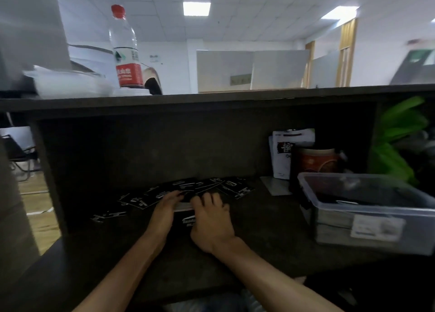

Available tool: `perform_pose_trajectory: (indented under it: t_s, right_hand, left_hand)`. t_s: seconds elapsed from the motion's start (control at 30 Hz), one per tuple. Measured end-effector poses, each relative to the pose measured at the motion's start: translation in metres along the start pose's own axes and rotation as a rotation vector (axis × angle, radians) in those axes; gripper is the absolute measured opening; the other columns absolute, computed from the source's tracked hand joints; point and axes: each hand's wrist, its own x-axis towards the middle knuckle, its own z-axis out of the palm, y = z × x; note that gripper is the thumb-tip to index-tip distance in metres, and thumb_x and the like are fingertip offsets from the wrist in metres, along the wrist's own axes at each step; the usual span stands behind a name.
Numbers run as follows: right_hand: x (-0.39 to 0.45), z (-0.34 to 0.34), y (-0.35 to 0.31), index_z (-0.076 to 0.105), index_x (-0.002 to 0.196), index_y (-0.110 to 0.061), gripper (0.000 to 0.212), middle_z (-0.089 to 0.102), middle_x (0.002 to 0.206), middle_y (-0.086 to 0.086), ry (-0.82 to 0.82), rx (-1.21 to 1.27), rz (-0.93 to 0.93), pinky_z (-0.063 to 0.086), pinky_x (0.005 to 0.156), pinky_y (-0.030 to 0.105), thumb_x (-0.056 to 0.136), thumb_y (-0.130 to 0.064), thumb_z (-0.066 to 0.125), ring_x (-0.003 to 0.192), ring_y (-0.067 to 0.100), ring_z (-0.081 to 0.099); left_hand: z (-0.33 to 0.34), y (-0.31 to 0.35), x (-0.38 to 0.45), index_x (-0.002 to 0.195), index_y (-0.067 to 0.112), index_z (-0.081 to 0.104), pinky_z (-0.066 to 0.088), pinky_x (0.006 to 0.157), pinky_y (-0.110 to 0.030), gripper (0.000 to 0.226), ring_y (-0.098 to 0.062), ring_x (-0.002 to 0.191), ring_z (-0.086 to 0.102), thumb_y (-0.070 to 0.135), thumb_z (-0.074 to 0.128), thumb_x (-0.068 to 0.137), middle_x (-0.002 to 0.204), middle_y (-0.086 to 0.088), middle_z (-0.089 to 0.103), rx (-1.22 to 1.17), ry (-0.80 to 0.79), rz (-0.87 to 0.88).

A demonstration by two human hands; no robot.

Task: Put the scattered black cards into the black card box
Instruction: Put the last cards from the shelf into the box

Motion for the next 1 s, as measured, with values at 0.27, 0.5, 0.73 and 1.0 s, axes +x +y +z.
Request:
perform_pose_trajectory:
  t_s: [0.27, 0.5, 0.73, 1.0]
  right_hand:
    - [-0.017, -0.083, 0.056, 0.041, 0.135, -0.022, 0.054, 0.043, 0.135, 0.009, 0.048, 0.099, 0.143, 0.038, 0.105, 0.055, 0.085, -0.029, 0.061, 0.128, 0.031, 0.036]
    - [-0.03, -0.214, 0.198, 0.053, 0.122, -0.02, 0.036, 0.059, 0.118, 0.012, 0.07, 0.019, 0.461, 0.048, 0.095, 0.049, 0.087, -0.028, 0.057, 0.109, 0.031, 0.051]
    - [-0.057, -0.208, 0.272, 0.063, 0.108, -0.016, 0.023, 0.068, 0.107, 0.015, -0.094, -0.028, 0.61, 0.049, 0.079, 0.032, 0.087, -0.02, 0.054, 0.099, 0.033, 0.062]
    - [-0.037, -0.178, 0.292, 0.063, 0.115, 0.002, 0.034, 0.064, 0.108, 0.016, -0.527, -0.036, 0.594, 0.045, 0.071, 0.027, 0.085, 0.003, 0.049, 0.086, 0.021, 0.056]
  left_hand:
    - [-0.002, -0.003, -0.005, 0.136, 0.014, 0.049, 0.043, 0.1, -0.04, 0.062, -0.02, 0.111, 0.059, 0.059, 0.03, 0.098, 0.123, -0.007, 0.061, -0.035, 0.039, 0.014]
    - [0.071, 0.014, -0.028, 0.127, 0.024, 0.054, 0.042, 0.075, -0.013, 0.032, -0.002, 0.097, 0.057, 0.031, 0.057, 0.096, 0.124, 0.001, 0.061, 0.535, -0.161, 0.273]
    - [0.193, 0.026, -0.077, 0.147, 0.055, 0.002, 0.03, 0.115, -0.043, 0.08, -0.009, 0.145, 0.024, 0.076, 0.045, 0.083, 0.159, 0.024, 0.01, 0.502, -0.503, 0.545]
    - [0.224, 0.015, -0.08, 0.144, 0.06, 0.002, 0.014, 0.105, -0.029, 0.082, -0.015, 0.144, 0.023, 0.074, 0.052, 0.08, 0.154, 0.035, -0.002, 0.556, -0.464, 0.776]
